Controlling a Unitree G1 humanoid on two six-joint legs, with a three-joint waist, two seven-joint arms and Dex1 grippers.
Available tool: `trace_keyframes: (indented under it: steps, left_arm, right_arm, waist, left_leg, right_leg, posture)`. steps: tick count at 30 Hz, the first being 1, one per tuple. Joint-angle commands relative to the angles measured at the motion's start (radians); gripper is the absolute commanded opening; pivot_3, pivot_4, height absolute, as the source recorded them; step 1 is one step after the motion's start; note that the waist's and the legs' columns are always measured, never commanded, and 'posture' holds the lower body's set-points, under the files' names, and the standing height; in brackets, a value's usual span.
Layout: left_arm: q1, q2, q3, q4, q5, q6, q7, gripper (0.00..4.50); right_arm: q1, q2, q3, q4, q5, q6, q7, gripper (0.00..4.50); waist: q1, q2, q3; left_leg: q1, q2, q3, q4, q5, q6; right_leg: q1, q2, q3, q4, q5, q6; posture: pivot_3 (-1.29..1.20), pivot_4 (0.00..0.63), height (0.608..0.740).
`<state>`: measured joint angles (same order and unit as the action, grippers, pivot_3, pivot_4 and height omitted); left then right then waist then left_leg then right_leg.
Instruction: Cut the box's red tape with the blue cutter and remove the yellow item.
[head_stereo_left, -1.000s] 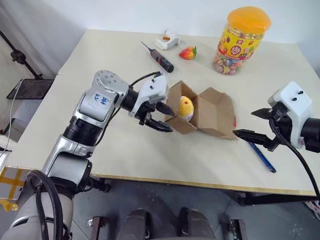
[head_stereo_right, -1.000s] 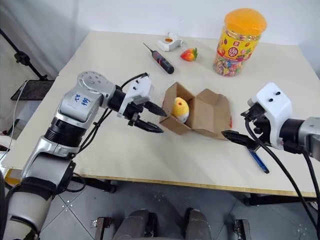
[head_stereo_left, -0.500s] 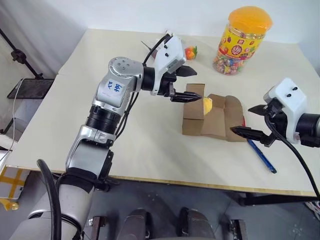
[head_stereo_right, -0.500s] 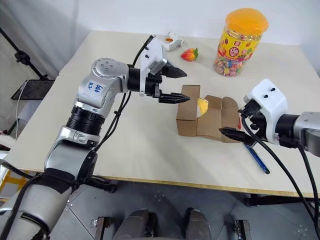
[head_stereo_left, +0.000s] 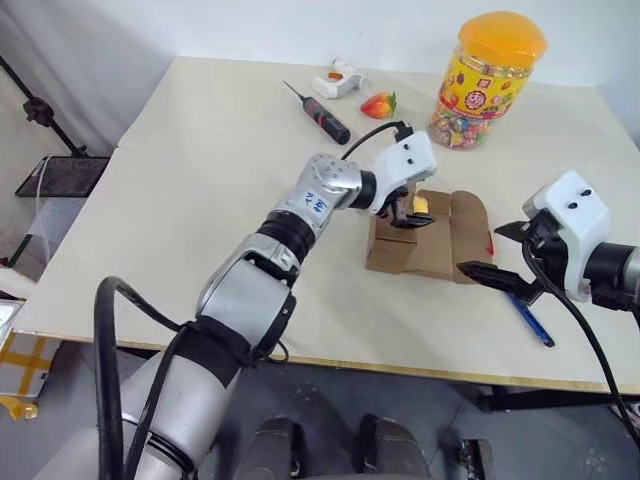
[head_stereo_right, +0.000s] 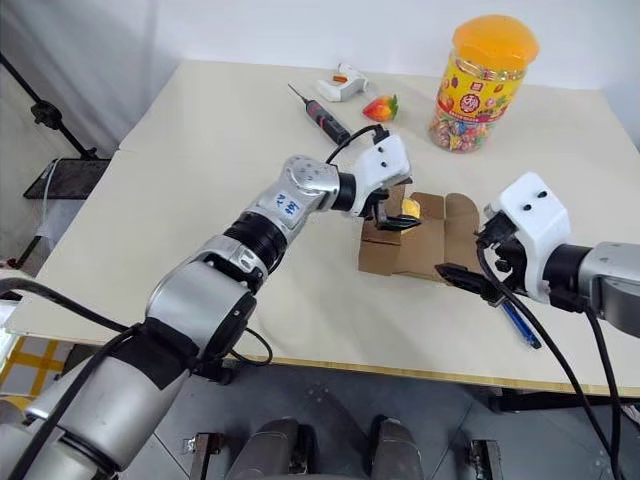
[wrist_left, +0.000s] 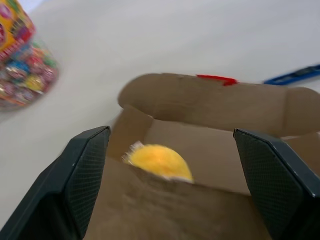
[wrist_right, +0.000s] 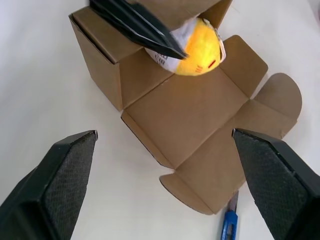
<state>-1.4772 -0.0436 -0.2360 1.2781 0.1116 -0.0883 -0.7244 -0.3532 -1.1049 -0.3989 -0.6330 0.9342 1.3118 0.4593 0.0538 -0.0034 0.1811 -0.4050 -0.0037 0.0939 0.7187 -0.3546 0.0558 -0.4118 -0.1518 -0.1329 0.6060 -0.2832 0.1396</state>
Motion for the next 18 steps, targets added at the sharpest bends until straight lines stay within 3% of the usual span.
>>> trace_keyframes:
  steps: [1,5,18]
  left_arm:
    - [-0.017,0.006,-0.06,0.039,0.104,-0.016,0.03,4.19]
    - [0.004,0.061,-0.128,0.052,0.191,-0.023,-0.047,4.19]
    - [0.101,0.241,-0.16,-0.037,0.217,-0.048,-0.302,4.19]
  right_arm:
    - [0.001,0.005,-0.054,-0.035,0.011,0.019,-0.026,4.5]
    - [0.0,0.004,-0.059,-0.035,0.015,0.028,-0.034,4.5]
    - [-0.049,-0.027,0.002,0.013,-0.01,-0.014,0.01,4.5]
  waist:
    - [-0.001,0.0,0.0]
    - [-0.01,0.0,-0.001]
    - [-0.048,0.001,-0.003]
  left_leg:
    - [0.0,0.0,0.0,0.0,0.0,0.0]
    - [0.001,0.0,0.001,0.0,0.0,0.0]
    - [0.008,0.004,0.005,-0.002,0.0,0.0]
  right_leg:
    - [0.0,0.0,0.0,0.0,0.0,0.0]
    - [0.0,0.0,0.001,0.0,0.0,0.0]
    - [0.002,0.001,0.005,0.004,0.0,-0.001]
  posture:
    - [0.0,0.15,0.74]
    - [0.0,0.15,0.74]
    - [0.0,0.15,0.74]
